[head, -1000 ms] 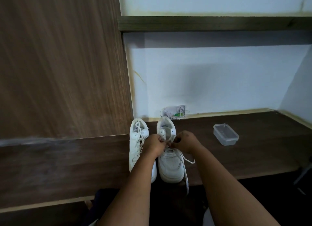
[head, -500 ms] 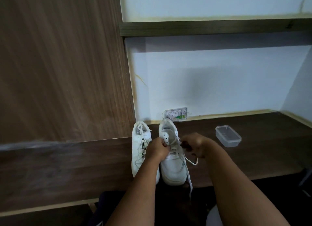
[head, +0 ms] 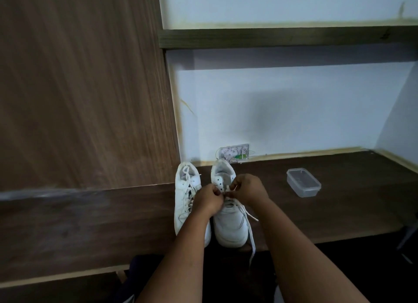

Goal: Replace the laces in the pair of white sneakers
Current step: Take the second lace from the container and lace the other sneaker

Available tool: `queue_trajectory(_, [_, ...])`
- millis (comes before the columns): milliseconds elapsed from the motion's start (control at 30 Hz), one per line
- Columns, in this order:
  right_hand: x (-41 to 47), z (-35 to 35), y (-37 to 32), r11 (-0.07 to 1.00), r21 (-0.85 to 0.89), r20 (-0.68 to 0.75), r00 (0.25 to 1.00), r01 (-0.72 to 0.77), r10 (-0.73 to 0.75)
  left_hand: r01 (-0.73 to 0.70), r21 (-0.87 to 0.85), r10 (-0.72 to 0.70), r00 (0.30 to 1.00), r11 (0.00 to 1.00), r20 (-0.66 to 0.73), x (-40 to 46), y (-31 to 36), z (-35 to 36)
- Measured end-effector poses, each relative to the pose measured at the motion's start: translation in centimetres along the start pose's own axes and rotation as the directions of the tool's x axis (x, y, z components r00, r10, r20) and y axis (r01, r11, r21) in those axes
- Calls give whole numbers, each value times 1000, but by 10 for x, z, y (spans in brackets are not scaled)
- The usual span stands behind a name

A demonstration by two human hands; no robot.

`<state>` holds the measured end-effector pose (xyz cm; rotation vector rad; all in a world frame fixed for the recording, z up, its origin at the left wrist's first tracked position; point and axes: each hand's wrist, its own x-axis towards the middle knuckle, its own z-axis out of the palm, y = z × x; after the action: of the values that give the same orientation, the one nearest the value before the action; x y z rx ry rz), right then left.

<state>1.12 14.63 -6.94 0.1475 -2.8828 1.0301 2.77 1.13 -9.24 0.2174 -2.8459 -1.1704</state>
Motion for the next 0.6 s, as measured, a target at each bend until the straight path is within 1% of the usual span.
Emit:
queue_trajectory(167, [0,-4,-3,976,-219,-60,998,16,-30,-4,-6,4,999,1000,-41,-3,-3,2])
queue_trajectory(300, [5,-6,6,968,-248,-59,998,-27,13,4,-6,-4,999,1000,-48,-3,-3,4])
queue_trajectory(367, [4,-13,5,964,-262,-136,991,-50,15,0,-2,0,999,1000,-52,-3,-2,4])
queue_trajectory(400, [3,-20,5,960,-273,-220,976,-58,-4,-3,4,3,999,1000,-52,-3,-1,4])
queue_trajectory(433, [2,-31,4,955,-289,-335,941,-60,-43,-6,12,7,999,1000,-50,-4,0,4])
queue_trajectory(500, [0,-57,8,959,-276,-579,808,-64,-113,-6,16,7,999,1000,-48,-4,1,4])
queue_trajectory(533, [-1,-71,12,966,-247,-666,738,-75,-113,-2,10,3,999,1000,-53,-5,1,4])
queue_trajectory(600, [-6,-99,26,982,-152,-776,629,-114,-47,-2,5,2,998,1000,-62,-5,1,4])
